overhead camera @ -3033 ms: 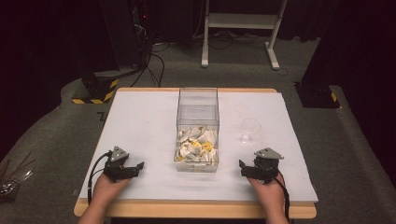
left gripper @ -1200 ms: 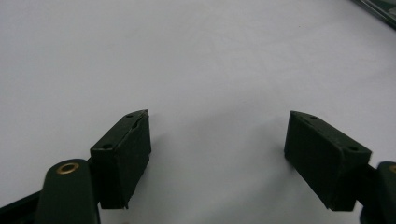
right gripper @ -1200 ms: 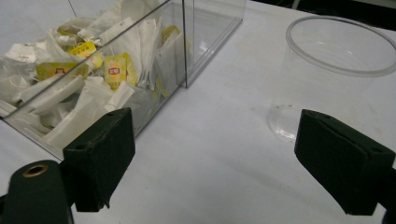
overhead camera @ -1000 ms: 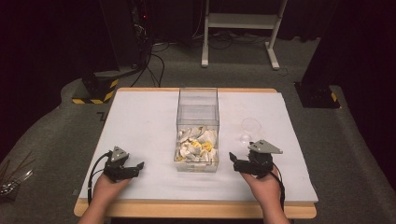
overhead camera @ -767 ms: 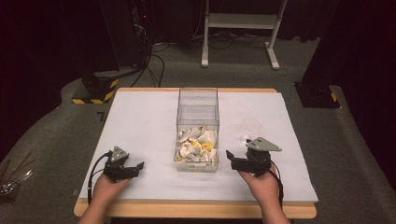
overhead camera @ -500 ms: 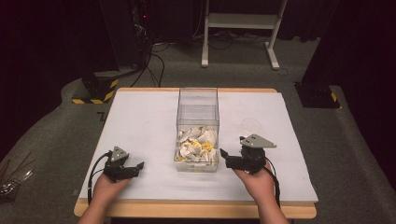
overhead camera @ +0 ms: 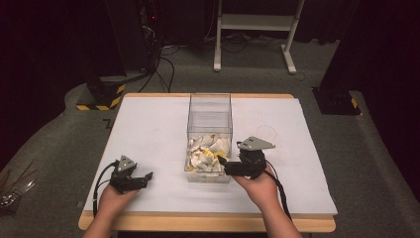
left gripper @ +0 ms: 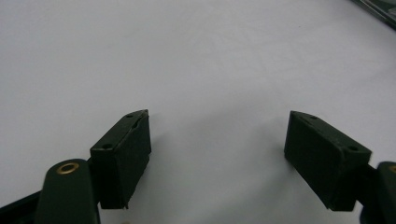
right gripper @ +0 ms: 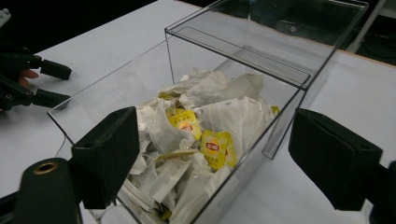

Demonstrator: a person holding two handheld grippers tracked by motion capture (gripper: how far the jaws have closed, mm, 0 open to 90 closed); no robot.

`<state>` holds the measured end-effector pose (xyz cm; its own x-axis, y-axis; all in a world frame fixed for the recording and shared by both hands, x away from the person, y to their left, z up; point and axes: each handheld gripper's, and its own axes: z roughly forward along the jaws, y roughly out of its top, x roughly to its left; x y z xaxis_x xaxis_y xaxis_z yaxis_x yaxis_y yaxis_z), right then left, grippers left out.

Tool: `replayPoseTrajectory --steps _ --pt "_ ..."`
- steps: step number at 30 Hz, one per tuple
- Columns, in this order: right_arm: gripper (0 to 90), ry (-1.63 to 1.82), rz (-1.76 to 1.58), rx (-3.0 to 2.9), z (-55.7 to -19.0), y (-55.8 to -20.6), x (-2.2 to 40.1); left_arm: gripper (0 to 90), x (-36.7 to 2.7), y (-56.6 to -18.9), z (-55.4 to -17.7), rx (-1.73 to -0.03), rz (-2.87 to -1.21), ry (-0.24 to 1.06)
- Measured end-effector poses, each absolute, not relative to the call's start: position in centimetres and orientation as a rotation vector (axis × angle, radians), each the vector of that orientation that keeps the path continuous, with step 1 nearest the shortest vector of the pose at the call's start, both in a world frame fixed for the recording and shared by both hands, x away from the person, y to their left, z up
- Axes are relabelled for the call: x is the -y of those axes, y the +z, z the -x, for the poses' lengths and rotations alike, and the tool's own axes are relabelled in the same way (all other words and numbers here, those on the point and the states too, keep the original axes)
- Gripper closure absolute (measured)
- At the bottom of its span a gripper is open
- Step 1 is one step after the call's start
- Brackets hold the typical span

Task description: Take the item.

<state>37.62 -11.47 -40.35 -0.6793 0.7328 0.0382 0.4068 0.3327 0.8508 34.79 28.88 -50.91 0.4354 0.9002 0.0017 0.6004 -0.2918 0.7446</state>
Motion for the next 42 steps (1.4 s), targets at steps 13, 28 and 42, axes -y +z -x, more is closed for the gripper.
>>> replayPoseTrajectory --steps 13,28,42 --pt "24.8 1.253 -0.952 -2.352 -39.3 -40.5 8.1 22.9 -28.9 -50.9 -34.8 -1.258 -2.009 0.565" --pt "38.2 1.191 -0.939 -2.471 -40.7 -41.1 6.6 22.9 -28.9 -50.9 -34.8 -1.258 -2.010 0.563" --pt "42.7 1.111 -0.914 -2.536 -41.1 -41.3 5.0 22.9 -28.9 -50.9 -34.8 -1.256 -2.011 0.567"
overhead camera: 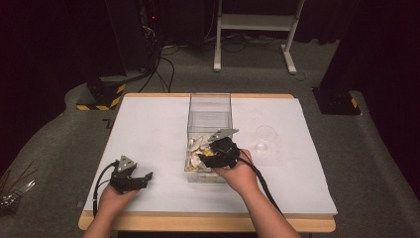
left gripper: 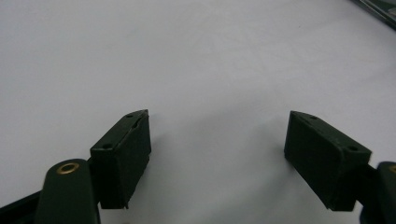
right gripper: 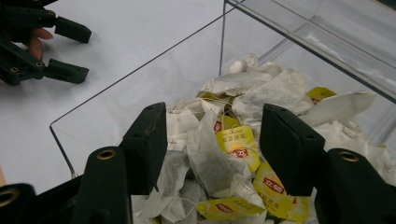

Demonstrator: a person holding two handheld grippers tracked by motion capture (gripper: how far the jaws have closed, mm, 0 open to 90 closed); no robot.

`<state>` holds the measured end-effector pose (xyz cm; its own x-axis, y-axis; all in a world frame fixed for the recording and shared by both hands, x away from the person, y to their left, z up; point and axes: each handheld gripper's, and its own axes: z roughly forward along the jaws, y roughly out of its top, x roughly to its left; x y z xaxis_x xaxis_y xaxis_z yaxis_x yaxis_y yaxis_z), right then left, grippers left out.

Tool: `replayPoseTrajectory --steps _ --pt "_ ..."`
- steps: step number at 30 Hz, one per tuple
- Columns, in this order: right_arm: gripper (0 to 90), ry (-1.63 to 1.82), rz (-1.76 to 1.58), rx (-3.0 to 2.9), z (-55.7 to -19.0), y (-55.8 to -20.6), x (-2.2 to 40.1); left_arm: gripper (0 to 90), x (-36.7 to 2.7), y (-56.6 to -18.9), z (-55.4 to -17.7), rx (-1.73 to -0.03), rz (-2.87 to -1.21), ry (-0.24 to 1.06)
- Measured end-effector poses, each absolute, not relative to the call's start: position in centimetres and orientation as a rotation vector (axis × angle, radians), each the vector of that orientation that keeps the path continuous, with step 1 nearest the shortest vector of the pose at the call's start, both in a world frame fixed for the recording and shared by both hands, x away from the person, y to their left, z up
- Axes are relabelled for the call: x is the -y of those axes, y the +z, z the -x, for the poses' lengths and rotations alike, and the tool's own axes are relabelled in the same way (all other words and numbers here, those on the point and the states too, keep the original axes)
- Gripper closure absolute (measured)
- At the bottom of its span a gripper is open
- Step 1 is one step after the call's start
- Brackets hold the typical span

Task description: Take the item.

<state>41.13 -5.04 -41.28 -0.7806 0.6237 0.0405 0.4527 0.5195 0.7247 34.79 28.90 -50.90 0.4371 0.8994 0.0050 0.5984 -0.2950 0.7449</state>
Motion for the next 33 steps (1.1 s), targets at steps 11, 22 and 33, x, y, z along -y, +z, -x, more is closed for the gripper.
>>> replayPoseTrajectory --steps 11,22,33 --pt "51.2 1.047 -0.905 -2.574 -41.4 -41.9 4.5 22.9 -28.9 -50.9 -34.8 -1.258 -2.009 0.563" --pt "62.2 0.969 -0.883 -2.608 -41.5 -42.3 4.4 22.9 -28.9 -50.9 -34.8 -1.258 -2.009 0.563" --pt "70.6 0.908 -0.886 -2.651 -41.7 -42.7 4.5 22.9 -28.9 -50.9 -34.8 -1.259 -2.009 0.563"
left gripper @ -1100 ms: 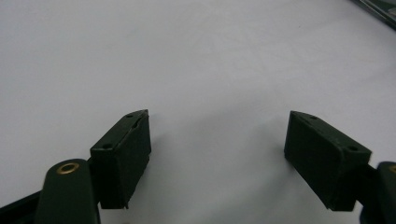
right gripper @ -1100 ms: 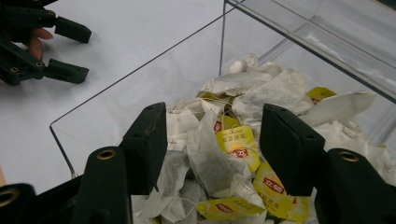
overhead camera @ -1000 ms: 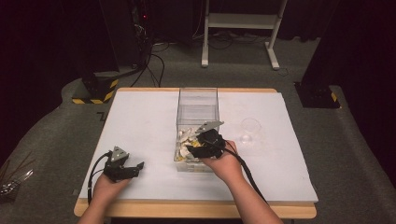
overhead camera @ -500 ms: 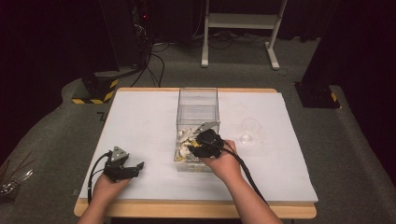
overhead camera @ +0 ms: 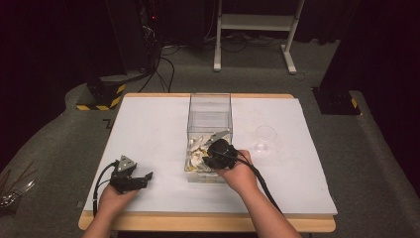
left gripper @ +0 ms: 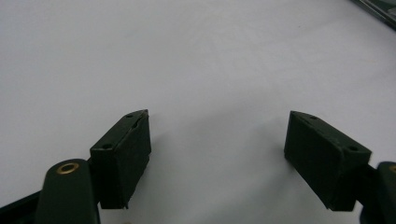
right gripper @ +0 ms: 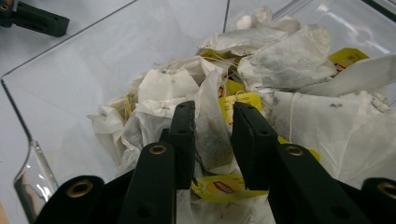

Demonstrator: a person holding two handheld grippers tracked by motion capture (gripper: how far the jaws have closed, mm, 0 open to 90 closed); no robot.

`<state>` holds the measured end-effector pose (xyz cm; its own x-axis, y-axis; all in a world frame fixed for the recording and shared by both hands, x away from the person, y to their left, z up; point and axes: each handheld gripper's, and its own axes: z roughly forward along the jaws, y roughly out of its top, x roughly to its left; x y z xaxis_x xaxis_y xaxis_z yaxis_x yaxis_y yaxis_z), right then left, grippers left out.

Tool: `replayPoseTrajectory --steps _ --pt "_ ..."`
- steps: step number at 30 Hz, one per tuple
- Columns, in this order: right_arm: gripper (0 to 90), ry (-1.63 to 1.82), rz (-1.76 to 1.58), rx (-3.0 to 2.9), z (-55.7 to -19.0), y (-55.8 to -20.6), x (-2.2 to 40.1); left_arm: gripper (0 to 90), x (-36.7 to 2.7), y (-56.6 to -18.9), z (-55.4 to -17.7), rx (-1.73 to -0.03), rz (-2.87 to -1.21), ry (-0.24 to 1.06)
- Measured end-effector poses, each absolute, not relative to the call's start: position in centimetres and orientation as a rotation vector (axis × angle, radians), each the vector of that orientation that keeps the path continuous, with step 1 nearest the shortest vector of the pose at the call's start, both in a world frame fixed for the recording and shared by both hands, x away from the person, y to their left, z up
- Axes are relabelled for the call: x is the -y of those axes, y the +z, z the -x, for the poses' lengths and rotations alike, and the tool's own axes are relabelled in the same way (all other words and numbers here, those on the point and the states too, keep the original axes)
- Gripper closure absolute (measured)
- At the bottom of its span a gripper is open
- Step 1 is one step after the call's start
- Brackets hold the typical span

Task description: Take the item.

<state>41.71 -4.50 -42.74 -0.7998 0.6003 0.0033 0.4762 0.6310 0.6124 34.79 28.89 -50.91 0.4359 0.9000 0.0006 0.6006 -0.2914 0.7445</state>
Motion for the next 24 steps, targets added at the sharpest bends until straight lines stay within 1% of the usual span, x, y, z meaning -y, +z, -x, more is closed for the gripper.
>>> replayPoseTrajectory --steps 3,7,15,24 --pt "71.0 0.888 -0.892 -2.657 -42.00 -42.91 4.56 22.9 -28.89 -50.91 -34.79 -1.259 -2.009 0.563" --pt "73.9 0.876 -0.896 -2.664 -42.13 -43.01 4.54 22.9 -28.90 -50.91 -34.79 -1.258 -2.009 0.563" --pt "85.3 0.879 -0.880 -2.651 -42.01 -43.06 4.63 22.9 -28.92 -50.90 -34.80 -1.256 -2.013 0.567" --pt "86.7 0.980 -0.894 -2.577 -41.42 -42.63 5.49 22.9 -28.90 -50.91 -34.79 -1.257 -2.011 0.565"
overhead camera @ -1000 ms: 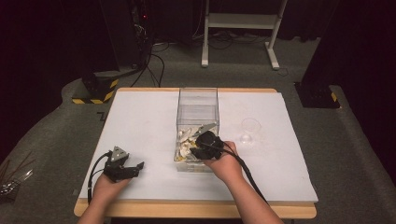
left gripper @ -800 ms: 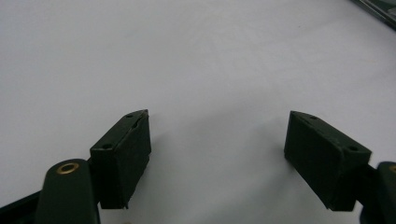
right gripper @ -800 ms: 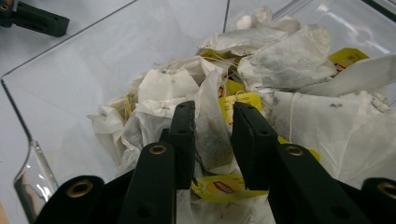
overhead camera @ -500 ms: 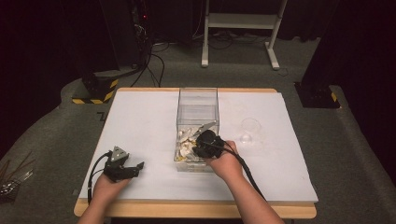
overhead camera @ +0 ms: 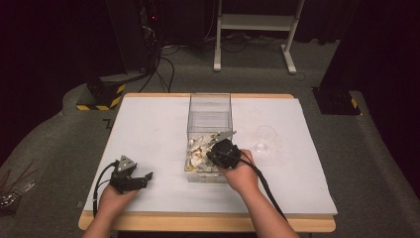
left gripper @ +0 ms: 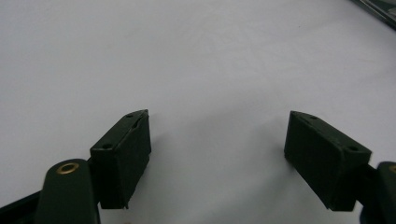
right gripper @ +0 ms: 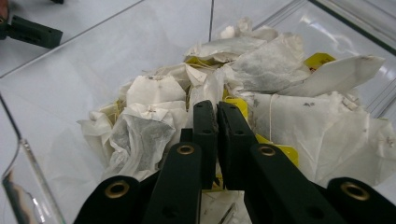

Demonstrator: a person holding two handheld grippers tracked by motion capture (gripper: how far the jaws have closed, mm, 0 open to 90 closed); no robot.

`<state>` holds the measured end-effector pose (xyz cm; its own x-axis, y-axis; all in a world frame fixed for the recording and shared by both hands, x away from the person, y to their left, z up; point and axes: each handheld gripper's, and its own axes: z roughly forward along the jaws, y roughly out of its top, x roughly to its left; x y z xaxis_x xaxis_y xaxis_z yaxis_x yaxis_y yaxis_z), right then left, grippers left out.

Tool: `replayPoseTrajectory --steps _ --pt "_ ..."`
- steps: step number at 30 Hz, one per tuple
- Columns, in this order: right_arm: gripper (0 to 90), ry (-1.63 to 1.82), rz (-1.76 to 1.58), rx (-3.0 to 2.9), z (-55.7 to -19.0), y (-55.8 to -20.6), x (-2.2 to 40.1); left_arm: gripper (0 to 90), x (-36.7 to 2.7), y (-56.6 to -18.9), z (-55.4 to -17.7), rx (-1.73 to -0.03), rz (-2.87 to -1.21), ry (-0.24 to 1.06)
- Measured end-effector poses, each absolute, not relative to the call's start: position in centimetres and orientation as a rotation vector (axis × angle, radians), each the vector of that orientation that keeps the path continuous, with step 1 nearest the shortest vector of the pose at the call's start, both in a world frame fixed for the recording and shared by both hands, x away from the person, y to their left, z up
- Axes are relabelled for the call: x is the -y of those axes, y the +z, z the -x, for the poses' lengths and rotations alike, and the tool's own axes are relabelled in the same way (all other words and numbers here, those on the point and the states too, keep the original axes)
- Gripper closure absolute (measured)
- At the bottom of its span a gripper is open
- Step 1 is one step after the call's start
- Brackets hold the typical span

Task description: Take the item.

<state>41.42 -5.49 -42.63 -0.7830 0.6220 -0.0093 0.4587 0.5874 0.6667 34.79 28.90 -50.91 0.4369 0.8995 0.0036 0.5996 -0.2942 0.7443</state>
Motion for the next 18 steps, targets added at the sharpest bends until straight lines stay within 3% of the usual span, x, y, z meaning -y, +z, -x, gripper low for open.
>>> replayPoseTrajectory --steps 18 --pt "86.8 1.212 -0.858 -2.384 -39.2 -41.7 7.2 22.8 -28.9 -50.9 -34.8 -1.257 -2.011 0.566"
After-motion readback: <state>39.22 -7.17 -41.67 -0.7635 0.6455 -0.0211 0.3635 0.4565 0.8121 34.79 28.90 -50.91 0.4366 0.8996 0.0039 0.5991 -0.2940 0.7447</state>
